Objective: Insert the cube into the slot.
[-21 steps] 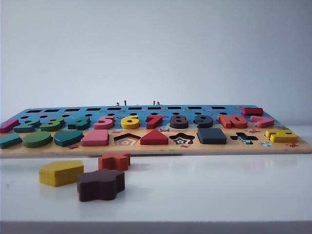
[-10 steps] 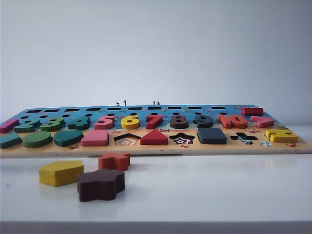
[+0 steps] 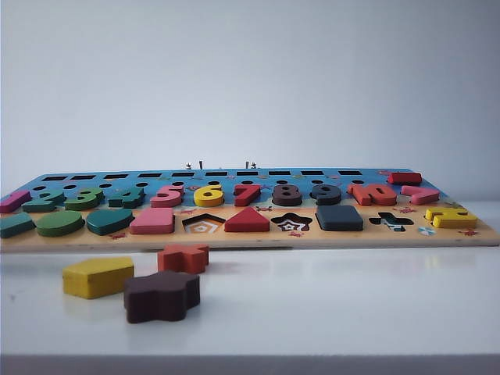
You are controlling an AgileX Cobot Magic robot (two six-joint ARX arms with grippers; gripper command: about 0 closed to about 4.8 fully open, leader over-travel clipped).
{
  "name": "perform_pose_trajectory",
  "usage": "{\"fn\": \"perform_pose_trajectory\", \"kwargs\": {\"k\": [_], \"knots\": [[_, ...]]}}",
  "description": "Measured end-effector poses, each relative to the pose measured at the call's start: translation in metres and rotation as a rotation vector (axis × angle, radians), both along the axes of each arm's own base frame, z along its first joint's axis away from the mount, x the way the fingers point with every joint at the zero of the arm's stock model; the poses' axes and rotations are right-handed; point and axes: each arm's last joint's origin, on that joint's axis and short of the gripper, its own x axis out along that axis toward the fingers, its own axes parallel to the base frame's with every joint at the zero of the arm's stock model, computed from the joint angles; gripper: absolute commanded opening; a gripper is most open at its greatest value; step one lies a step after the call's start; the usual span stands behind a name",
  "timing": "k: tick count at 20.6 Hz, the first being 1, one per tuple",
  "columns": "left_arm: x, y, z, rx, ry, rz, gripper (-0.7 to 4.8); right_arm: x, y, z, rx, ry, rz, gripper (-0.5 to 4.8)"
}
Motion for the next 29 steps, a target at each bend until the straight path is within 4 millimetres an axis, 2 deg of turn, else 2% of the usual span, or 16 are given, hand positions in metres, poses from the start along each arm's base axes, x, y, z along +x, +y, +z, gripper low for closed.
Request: {"fn": "perform_pose_trajectory", "kwargs": {"k": [29], "knots": [[0.0000, 0.0000, 0.0001, -0.006, 0.000, 0.002, 0.17, -0.0005, -0.0001, -0.0044, -0.034, 0.045, 0.003, -0.04]]}}
